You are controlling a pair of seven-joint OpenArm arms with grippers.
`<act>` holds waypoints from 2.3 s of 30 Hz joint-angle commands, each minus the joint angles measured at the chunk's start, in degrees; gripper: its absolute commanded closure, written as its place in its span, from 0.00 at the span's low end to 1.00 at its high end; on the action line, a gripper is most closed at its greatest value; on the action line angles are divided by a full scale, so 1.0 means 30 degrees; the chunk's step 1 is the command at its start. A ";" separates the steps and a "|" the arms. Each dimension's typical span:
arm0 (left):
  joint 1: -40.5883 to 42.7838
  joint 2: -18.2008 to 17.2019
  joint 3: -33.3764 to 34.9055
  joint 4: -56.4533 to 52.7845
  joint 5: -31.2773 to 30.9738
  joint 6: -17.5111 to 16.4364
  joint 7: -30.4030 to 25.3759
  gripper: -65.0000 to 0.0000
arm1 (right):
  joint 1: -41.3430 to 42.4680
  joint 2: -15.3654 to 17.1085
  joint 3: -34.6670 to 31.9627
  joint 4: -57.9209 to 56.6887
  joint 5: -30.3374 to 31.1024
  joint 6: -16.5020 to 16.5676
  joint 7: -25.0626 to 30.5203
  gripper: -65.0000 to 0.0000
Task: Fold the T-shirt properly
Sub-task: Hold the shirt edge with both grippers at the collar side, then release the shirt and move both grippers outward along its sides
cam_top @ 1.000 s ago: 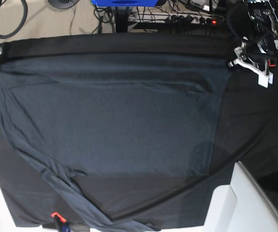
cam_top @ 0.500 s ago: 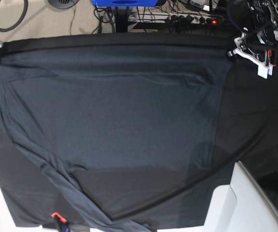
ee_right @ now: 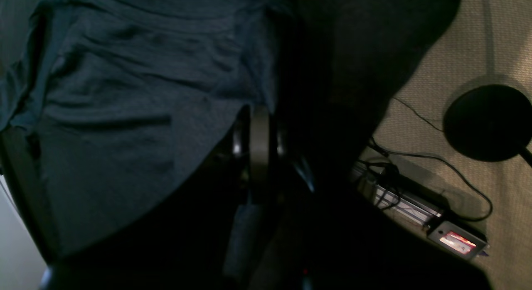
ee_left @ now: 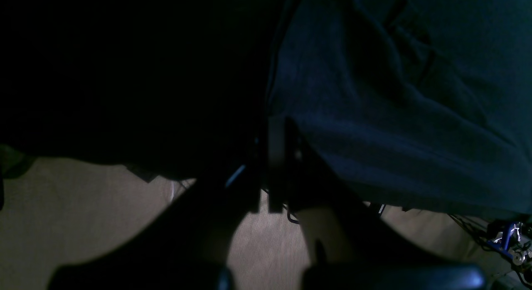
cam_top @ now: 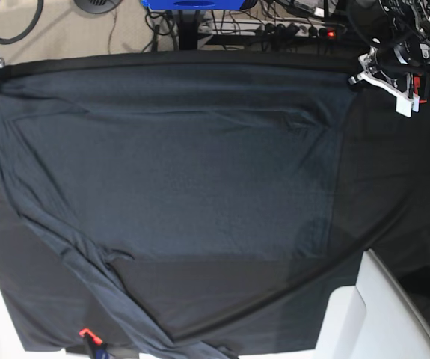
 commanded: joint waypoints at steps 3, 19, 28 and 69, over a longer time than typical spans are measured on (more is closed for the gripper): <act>0.0057 -0.0288 -0.0105 0.0257 -0.0091 -0.0034 -0.0244 1.00 | -0.0066 0.0372 0.0172 0.0227 0.0038 0.0090 0.0451 1.00; 0.0057 -0.0288 -0.0134 0.0287 -0.0032 -0.0034 -0.0244 0.88 | -0.0330 0.0314 0.0231 0.0315 0.0096 -0.0057 0.0451 0.51; -0.0002 -0.0698 -0.0545 0.0316 -0.0003 -0.0034 -0.0273 0.24 | -0.0593 -0.0126 0.1578 0.1399 0.0009 -0.0086 0.0451 0.48; -0.1496 -0.4068 -0.2860 0.0111 -0.0003 -0.2906 -0.1826 0.13 | 1.6051 0.4387 -0.5982 -1.6447 -1.8101 0.9936 0.5755 0.48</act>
